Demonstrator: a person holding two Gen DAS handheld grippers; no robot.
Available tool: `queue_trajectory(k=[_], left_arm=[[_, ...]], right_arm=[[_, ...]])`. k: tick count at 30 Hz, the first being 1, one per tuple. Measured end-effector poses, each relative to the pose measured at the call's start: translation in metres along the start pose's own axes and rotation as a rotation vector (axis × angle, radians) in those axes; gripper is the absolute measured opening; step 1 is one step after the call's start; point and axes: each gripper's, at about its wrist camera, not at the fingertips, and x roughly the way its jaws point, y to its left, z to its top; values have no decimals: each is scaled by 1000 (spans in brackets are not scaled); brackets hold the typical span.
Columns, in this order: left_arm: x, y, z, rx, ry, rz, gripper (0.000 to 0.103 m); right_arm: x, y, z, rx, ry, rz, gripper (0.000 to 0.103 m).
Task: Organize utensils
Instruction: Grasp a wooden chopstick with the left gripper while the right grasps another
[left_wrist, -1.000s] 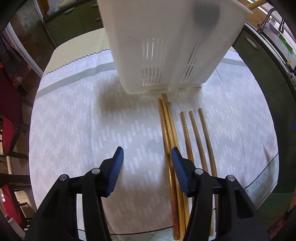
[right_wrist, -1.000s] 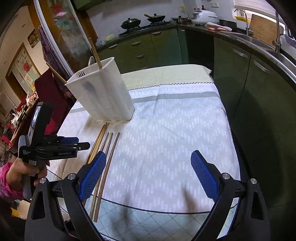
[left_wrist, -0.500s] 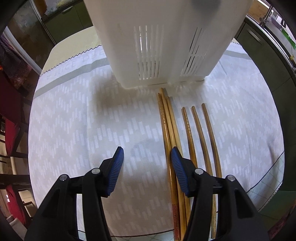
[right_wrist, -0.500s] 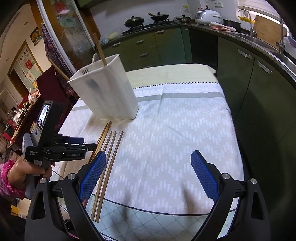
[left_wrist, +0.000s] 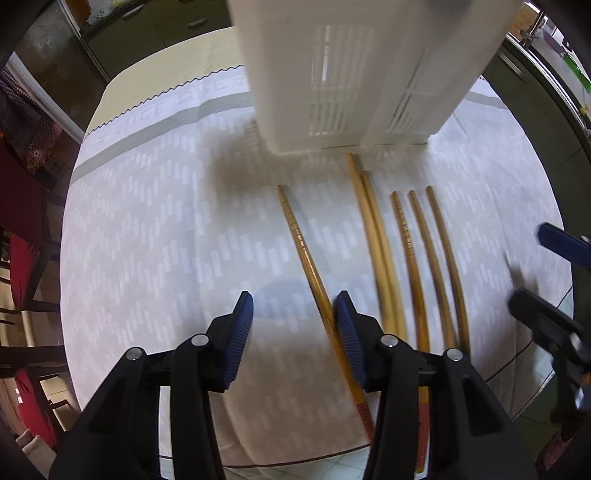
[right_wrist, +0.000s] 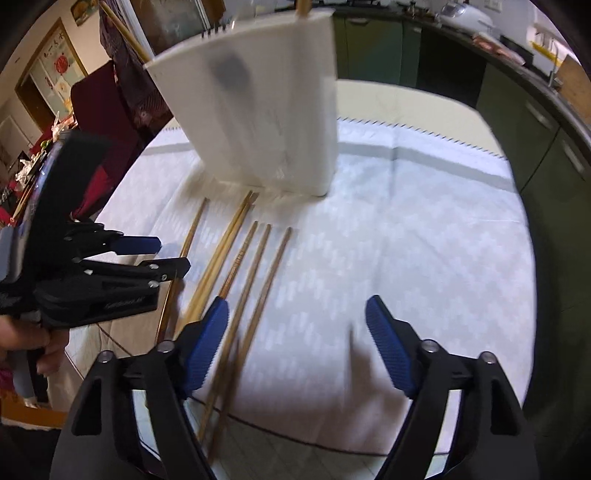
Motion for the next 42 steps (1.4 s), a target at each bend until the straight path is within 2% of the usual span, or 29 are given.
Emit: queue_trajectory(k=[6, 12, 15, 17, 20, 35, 42], left_arm=[[-1, 18, -2, 3, -7, -6, 45], [-1, 29, -3, 12, -7, -22, 44], [-1, 30, -2, 19, -15, -30, 33], [-1, 28, 0, 35, -22, -41, 13], [-2, 22, 1, 46, -25, -49, 7], [-3, 16, 0, 80, -23, -43, 7], [-3, 15, 0, 70, -21, -46, 7]], right_arm=[[25, 6, 13, 10, 64, -37, 53], [43, 20, 18, -6, 109, -55, 47], [50, 26, 18, -10, 131, -73, 40], [52, 28, 19, -6, 129, -76, 39], [51, 26, 20, 5, 121, -96, 29], [48, 22, 17, -4, 124, -110, 25], [58, 37, 18, -26, 135, -116, 21]])
